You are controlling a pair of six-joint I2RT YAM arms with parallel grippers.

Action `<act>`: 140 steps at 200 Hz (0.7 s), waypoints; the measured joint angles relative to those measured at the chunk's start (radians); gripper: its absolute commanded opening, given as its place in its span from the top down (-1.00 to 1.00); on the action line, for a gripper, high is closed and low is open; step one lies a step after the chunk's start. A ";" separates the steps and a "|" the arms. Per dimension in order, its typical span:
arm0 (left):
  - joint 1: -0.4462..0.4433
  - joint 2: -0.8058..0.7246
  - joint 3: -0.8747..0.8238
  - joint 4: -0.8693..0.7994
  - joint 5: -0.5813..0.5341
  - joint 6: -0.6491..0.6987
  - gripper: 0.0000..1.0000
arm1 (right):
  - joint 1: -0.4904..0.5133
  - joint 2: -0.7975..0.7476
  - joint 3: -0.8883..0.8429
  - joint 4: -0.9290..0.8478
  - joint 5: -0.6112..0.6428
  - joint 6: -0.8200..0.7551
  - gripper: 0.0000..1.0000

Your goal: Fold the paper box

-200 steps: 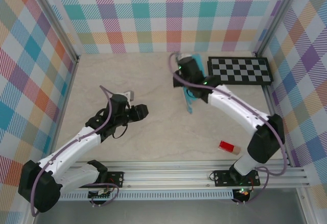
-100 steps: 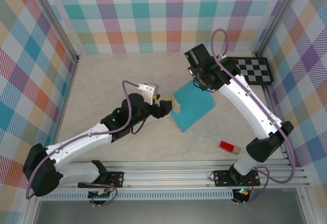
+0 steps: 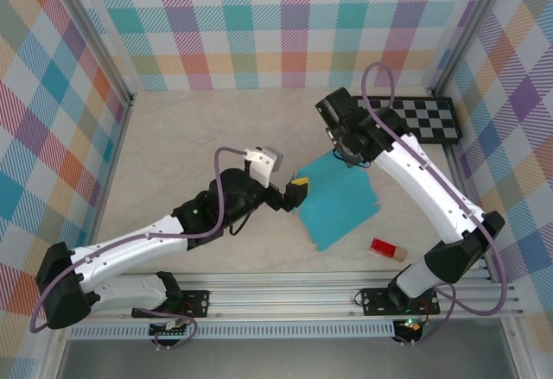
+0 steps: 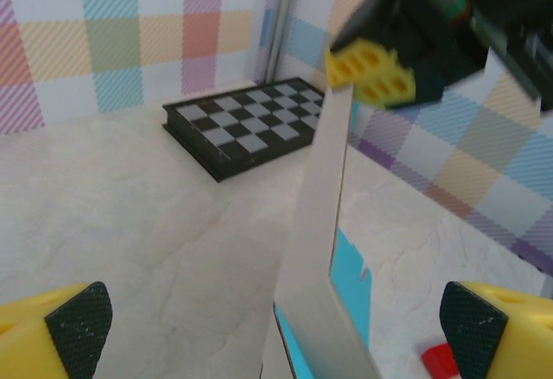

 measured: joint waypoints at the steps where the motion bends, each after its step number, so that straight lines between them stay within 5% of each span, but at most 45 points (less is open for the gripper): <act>1: 0.000 0.001 0.002 0.000 -0.001 0.000 -0.99 | 0.000 -0.001 -0.002 0.000 0.000 0.001 1.00; 74: -0.003 0.175 0.072 -0.041 0.040 -0.003 -0.58 | 0.002 -0.084 -0.076 0.006 -0.003 0.022 1.00; 94: -0.008 0.182 0.098 -0.076 0.045 0.006 -0.10 | 0.002 -0.096 -0.090 0.010 -0.003 0.021 1.00; 125: -0.012 0.182 0.132 -0.100 0.044 0.021 0.33 | 0.002 -0.109 -0.132 0.043 -0.008 0.000 1.00; 140: -0.013 0.182 0.133 -0.111 0.053 0.033 0.82 | 0.002 -0.117 -0.150 0.068 -0.015 -0.028 0.93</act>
